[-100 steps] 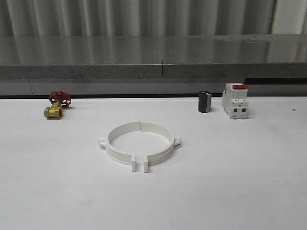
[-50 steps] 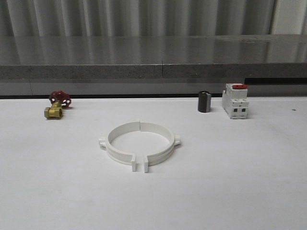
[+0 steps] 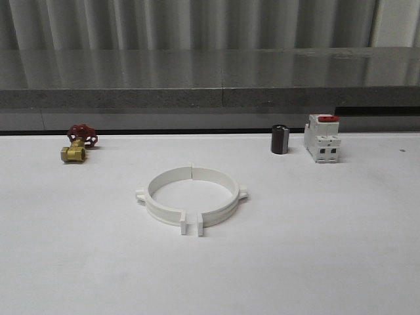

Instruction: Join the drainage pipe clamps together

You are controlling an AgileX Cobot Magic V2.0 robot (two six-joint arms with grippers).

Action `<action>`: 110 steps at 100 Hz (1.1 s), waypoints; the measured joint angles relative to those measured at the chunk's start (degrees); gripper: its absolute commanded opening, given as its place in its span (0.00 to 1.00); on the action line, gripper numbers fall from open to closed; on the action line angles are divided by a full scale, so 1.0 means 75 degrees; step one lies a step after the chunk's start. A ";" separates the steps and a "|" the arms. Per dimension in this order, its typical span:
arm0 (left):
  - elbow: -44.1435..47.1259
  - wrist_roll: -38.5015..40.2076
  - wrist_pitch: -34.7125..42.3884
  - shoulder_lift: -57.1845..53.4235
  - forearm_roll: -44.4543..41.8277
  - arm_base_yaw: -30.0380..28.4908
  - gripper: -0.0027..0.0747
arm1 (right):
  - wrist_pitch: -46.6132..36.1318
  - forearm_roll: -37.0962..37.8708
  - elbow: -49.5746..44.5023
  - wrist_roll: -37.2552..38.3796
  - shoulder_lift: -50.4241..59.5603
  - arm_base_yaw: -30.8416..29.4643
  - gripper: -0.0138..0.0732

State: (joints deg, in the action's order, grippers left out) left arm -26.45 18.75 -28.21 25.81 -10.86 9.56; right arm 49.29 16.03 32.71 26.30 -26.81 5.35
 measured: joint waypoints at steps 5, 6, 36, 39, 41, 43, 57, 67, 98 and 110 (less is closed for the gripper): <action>0.0000 0.0000 0.0000 0.0000 0.0000 0.0000 0.01 | 0.0000 0.0000 0.0000 0.0000 0.0000 0.0000 0.02; 0.0000 0.0000 0.0000 0.0000 0.0000 0.0000 0.01 | 0.0000 0.0000 0.0000 0.0000 0.0000 0.0000 0.02; 0.0000 0.0000 0.0000 0.0000 0.0000 0.0000 0.01 | -0.0598 0.0076 -0.0359 -0.0058 0.0250 0.0000 0.02; 0.0000 0.0000 0.0000 0.0000 0.0000 0.0000 0.01 | -0.0763 0.0076 -0.0477 -0.0090 0.0380 -0.0013 0.02; 0.0000 0.0000 0.0000 0.0000 0.0000 0.0000 0.01 | -0.0888 0.0076 -0.0572 -0.0126 0.0489 -0.0029 0.02; 0.0000 0.0000 0.0000 0.0000 0.0000 0.0000 0.01 | -0.1018 0.0054 -0.0678 -0.0174 0.0609 -0.0067 0.02; 0.0000 0.0000 0.0000 0.0000 0.0000 0.0000 0.01 | -0.1898 -0.0522 -0.1480 -0.0895 0.1572 -0.0483 0.02; 0.0000 0.0000 0.0000 0.0000 0.0000 0.0000 0.01 | -0.2530 -0.1292 -0.2075 -0.1854 0.2268 -0.0840 0.02; 0.0000 0.0000 0.0000 0.0000 0.0000 0.0000 0.01 | -0.3764 -0.2137 -0.3722 -0.2639 0.3659 -0.1067 0.02; 0.0000 0.0000 -0.0014 0.0000 0.0000 0.0000 0.01 | -0.4294 -0.2137 -0.4160 -0.2539 0.3663 -0.1034 0.02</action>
State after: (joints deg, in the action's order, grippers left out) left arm -26.45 18.75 -28.32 25.81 -10.86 9.56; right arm 17.08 0.00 1.52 7.25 0.66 -2.41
